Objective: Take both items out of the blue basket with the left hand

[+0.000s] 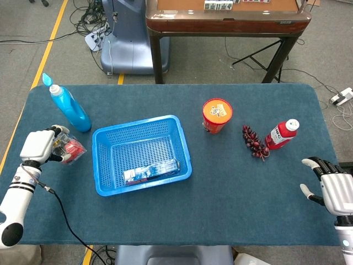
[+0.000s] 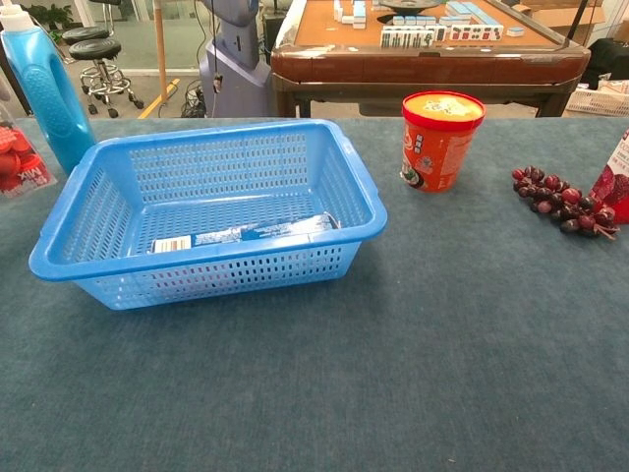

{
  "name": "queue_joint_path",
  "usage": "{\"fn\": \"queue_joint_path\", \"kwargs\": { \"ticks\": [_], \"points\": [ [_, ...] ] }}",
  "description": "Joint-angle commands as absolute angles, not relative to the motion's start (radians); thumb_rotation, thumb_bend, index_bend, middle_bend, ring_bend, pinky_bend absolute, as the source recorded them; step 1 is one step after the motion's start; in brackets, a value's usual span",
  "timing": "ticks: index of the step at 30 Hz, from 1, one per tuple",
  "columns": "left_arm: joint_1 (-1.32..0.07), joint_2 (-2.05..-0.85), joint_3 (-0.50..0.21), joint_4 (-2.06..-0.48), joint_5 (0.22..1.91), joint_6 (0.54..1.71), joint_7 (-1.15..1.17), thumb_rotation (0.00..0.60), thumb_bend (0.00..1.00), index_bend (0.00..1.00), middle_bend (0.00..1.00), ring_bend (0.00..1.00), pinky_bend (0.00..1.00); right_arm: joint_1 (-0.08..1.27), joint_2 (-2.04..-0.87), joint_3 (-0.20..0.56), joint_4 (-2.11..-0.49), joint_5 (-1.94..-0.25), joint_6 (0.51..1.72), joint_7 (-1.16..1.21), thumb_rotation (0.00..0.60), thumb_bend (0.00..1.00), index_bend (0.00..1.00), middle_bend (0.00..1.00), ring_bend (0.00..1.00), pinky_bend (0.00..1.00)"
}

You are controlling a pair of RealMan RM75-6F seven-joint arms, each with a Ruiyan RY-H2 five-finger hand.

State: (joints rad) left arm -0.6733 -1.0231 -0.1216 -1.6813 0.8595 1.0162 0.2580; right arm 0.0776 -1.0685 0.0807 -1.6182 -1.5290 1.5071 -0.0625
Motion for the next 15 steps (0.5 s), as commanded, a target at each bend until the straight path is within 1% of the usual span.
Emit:
{"fn": "queue_joint_path", "kwargs": {
  "ticks": [1, 3, 4, 6, 8, 9, 10, 11, 12, 14, 15],
  "points": [
    [-0.681, -1.063, -0.106, -1.640, 0.847, 0.993, 0.299, 0.600, 0.22, 0.39, 0.45, 0.42, 0.54, 0.076, -1.066, 0.081, -1.621, -1.526, 1.509, -0.066, 0.600, 0.21, 0.26, 0.26, 0.27, 0.38],
    [-0.682, -1.076, -0.105, -1.628, 0.838, 0.986, 0.306, 0.600, 0.22, 0.37, 0.44, 0.41, 0.53, 0.074, -1.065, 0.080, -1.623, -1.522, 1.510, -0.068, 0.600, 0.21, 0.26, 0.26, 0.27, 0.38],
    [-0.683, -1.079, -0.104, -1.627, 0.830, 0.974, 0.309, 0.600, 0.22, 0.34, 0.42, 0.40, 0.51, 0.072, -1.065, 0.080, -1.624, -1.521, 1.511, -0.068, 0.600, 0.21, 0.26, 0.26, 0.27, 0.38],
    [-0.687, -1.072, -0.097, -1.633, 0.813, 0.945, 0.318, 0.600, 0.22, 0.24, 0.34, 0.32, 0.46, 0.071, -1.064, 0.079, -1.625, -1.520, 1.511, -0.068, 0.600, 0.21, 0.26, 0.26, 0.27, 0.38],
    [-0.695, -1.058, -0.090, -1.646, 0.789, 0.913, 0.335, 0.600, 0.22, 0.06, 0.19, 0.17, 0.38, 0.071, -1.063, 0.079, -1.626, -1.518, 1.511, -0.070, 0.600, 0.21, 0.26, 0.26, 0.27, 0.38],
    [-0.698, -1.052, -0.088, -1.655, 0.777, 0.905, 0.342, 0.600, 0.22, 0.03, 0.14, 0.12, 0.35, 0.071, -1.063, 0.079, -1.626, -1.518, 1.511, -0.070, 0.600, 0.21, 0.26, 0.26, 0.27, 0.38],
    [-0.701, -1.043, -0.087, -1.668, 0.764, 0.901, 0.351, 0.600, 0.22, 0.00, 0.09, 0.07, 0.31, 0.072, -1.063, 0.080, -1.626, -1.519, 1.511, -0.070, 0.600, 0.21, 0.26, 0.26, 0.27, 0.38],
    [-0.702, -1.036, -0.088, -1.680, 0.754, 0.901, 0.356, 0.600, 0.22, 0.00, 0.04, 0.03, 0.25, 0.072, -1.063, 0.080, -1.626, -1.519, 1.511, -0.070, 0.600, 0.21, 0.26, 0.26, 0.27, 0.38],
    [-0.703, -1.028, -0.089, -1.695, 0.745, 0.905, 0.361, 0.600, 0.22, 0.00, 0.02, 0.01, 0.21, 0.072, -1.063, 0.080, -1.626, -1.519, 1.512, -0.070, 0.600, 0.21, 0.26, 0.26, 0.27, 0.38],
    [-0.703, -1.004, -0.093, -1.735, 0.726, 0.923, 0.372, 0.600, 0.22, 0.00, 0.00, 0.00, 0.07, 0.072, -1.062, 0.080, -1.626, -1.519, 1.512, -0.070, 0.600, 0.21, 0.26, 0.26, 0.27, 0.38],
    [-0.702, -0.993, -0.097, -1.755, 0.725, 0.936, 0.376, 0.600, 0.22, 0.00, 0.00, 0.00, 0.04, 0.072, -1.062, 0.080, -1.626, -1.519, 1.512, -0.070, 0.600, 0.21, 0.26, 0.26, 0.27, 0.38]
  ]
}}
